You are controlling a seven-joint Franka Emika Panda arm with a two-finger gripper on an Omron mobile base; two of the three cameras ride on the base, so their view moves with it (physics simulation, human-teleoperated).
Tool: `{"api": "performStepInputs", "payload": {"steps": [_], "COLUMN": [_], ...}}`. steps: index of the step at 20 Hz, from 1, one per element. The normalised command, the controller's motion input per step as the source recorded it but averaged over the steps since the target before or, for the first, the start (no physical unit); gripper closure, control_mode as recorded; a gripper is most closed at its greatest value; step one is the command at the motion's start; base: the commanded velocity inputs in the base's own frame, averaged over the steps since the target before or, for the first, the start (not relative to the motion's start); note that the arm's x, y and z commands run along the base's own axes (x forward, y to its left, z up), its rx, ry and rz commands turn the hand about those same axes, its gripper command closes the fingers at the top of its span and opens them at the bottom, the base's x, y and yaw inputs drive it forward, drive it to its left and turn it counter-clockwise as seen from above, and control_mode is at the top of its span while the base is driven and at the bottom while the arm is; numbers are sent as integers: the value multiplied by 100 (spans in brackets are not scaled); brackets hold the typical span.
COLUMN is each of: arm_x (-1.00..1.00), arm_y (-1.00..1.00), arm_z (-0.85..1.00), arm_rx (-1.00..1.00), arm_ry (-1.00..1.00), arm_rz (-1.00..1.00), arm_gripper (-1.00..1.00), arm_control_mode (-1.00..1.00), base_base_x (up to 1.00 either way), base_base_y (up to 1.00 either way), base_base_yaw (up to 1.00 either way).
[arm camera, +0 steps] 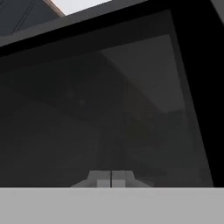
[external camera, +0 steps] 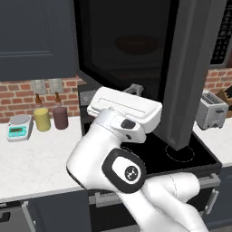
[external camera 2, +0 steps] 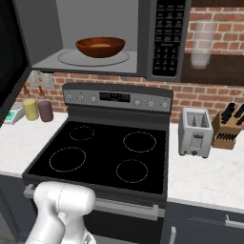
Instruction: Open the microwave, place the bowl with waffle inside the microwave, then close the microwave door and turn it on.
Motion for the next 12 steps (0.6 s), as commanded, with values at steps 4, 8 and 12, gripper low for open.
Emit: {"api": "performStepInputs", "payload": {"steps": [4, 8, 12], "arm_x": [0, 31, 74], "arm_y": [-100, -86, -52], "arm_z": [40, 45, 47], "arm_rx": [13, 21, 22], "arm_ry": [2, 11, 26], "arm_rz": [30, 39, 44], "arm_gripper": [100, 100, 100], "arm_control_mode": [-100, -100, -100], "base_base_x": [0, 0, 0], "base_base_y": [0, 0, 0], "base_base_yaw": [0, 0, 0]}}
